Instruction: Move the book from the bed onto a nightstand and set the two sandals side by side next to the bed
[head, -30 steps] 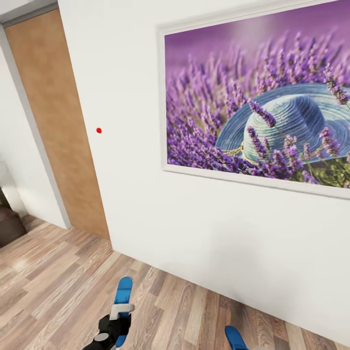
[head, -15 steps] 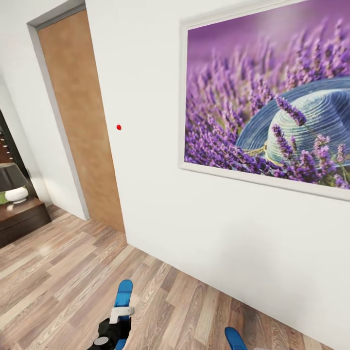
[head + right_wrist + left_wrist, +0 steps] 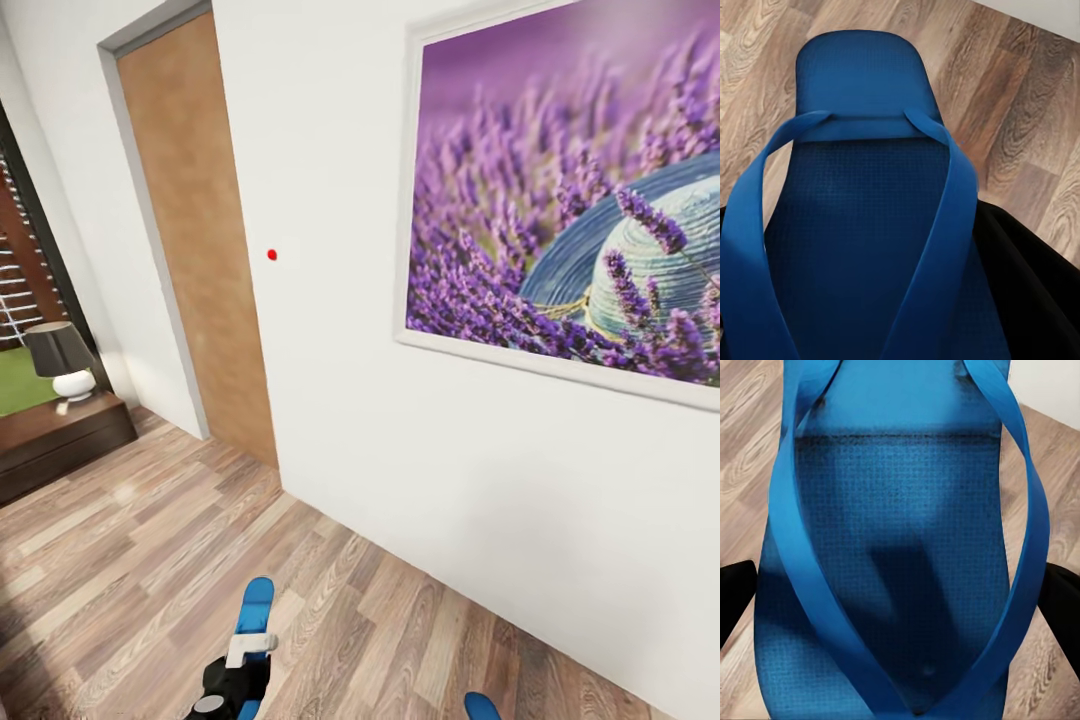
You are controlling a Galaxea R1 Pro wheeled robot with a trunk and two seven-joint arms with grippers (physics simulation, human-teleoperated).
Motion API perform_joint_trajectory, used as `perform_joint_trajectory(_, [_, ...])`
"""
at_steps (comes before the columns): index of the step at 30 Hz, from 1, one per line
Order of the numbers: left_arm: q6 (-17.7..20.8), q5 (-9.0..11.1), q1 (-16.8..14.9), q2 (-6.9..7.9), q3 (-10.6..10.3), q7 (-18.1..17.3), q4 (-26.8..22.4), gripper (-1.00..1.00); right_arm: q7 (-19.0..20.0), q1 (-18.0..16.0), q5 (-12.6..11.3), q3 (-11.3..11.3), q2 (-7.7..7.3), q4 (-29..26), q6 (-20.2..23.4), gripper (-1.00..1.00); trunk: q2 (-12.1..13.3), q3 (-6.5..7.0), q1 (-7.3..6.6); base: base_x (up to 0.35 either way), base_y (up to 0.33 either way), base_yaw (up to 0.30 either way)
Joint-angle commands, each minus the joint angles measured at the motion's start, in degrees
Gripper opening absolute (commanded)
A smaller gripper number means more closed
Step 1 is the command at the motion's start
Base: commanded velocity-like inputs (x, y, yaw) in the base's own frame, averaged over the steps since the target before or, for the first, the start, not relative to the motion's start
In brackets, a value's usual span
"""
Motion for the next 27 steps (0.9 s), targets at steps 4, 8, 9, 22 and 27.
perform_joint_trajectory(4, [-0.21,0.44,-0.07,-0.02,-0.50,0.29,0.03,-1.00,0.30,-0.02,-0.47,-0.18,0.01,0.01,0.34,-1.00,-0.14,-0.43,0.04,0.000,0.000,0.183])
perform_joint_trajectory(8, [-0.17,0.43,-0.06,0.00,-0.50,0.29,0.02,-1.00,0.30,-0.02,-0.45,-0.18,0.00,0.04,0.25,-1.00,-0.14,-0.72,0.04,0.000,0.000,0.187])
perform_joint_trajectory(9, [-0.16,0.43,-0.06,0.00,-0.50,0.29,0.02,-1.00,0.30,-0.02,-0.45,-0.20,0.00,0.05,-0.22,-1.00,-0.14,-0.79,0.04,0.000,0.000,0.189])
perform_joint_trajectory(22, [-0.13,0.42,-0.06,-0.04,-0.50,0.29,0.06,-1.00,0.30,-0.02,-0.47,-0.06,0.22,0.33,-2.75,-1.00,-0.14,-1.73,0.04,0.000,0.000,0.194])
perform_joint_trajectory(27, [-0.13,0.38,-0.05,-0.04,-0.50,0.29,0.06,-1.00,0.30,-0.02,-0.47,-0.07,0.25,0.57,-2.80,-1.00,-0.14,-2.08,0.04,0.000,0.000,0.200])
